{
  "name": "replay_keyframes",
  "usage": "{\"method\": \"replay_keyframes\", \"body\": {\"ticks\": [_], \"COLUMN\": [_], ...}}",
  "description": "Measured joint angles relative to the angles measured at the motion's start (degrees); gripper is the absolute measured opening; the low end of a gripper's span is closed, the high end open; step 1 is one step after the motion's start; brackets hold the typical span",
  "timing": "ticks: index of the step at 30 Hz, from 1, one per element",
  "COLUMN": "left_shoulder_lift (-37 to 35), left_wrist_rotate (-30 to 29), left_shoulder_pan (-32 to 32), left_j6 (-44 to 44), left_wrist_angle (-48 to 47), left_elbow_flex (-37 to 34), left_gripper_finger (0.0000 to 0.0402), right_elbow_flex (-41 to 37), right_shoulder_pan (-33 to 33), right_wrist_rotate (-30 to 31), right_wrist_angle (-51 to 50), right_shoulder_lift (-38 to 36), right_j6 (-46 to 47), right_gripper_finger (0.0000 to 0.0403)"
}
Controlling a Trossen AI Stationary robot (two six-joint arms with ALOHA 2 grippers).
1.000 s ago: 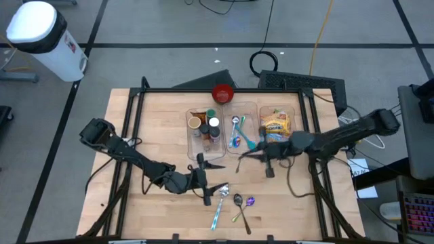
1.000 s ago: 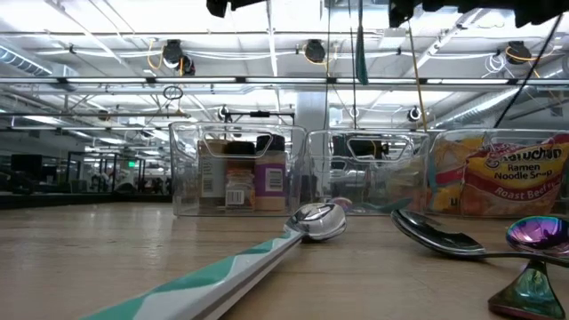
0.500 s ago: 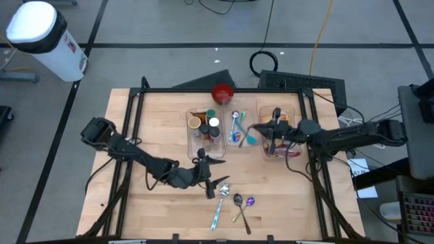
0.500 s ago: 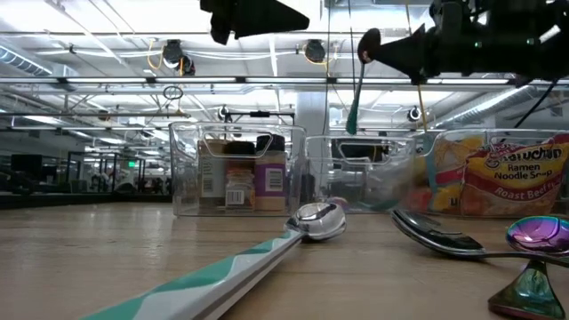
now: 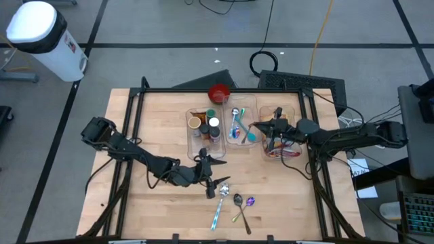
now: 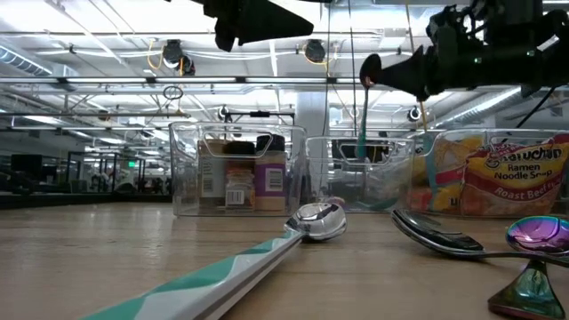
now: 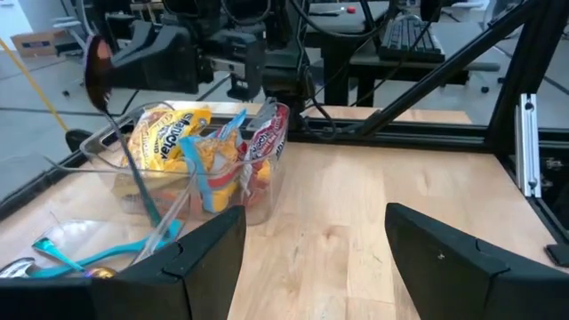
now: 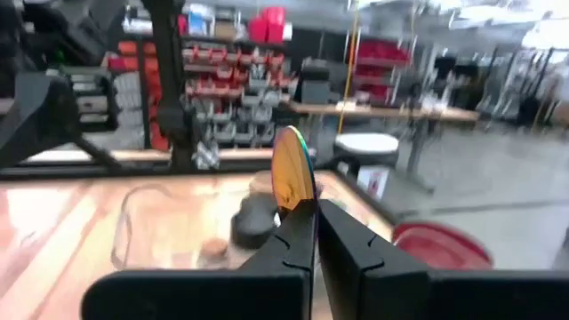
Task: Pick & Place Food Item
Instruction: Put the left purple spoon into the middle transparent bin
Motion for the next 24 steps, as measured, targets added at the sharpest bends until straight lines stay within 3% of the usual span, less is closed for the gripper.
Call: {"method": "replay_keyframes", "body": {"ticks": [6,15,19,24], "left_shoulder_lift": [0.0,0.0,0.0,0.0], "left_wrist_rotate": [-0.01,-0.02,-0.02,-0.02], "left_shoulder_pan": [0.0,0.0,-0.07,-0.07], "left_j6": [0.02,0.02,0.02,0.02], "left_wrist_angle": [-0.35,-0.7,-0.8,-0.81], "left_elbow_flex": [0.0,0.0,0.0,0.0], "left_gripper_finger": [0.0271,0.0271,0.0271,0.0271], "right_elbow_flex": [0.03,0.96,0.96,0.96], "right_shoulder_pan": [0.0,0.09,0.09,0.06], "right_wrist_rotate": [-2.09,-10.64,-10.05,-4.21], "right_wrist_angle": [-0.24,-0.43,-1.3,-6.79], "right_shoulder_lift": [-0.55,-0.9,-0.92,-0.91], "right_j6": [7.53,18.71,16.34,11.38], "right_gripper_finger": [0.0,0.0,0.0,0.0]}}
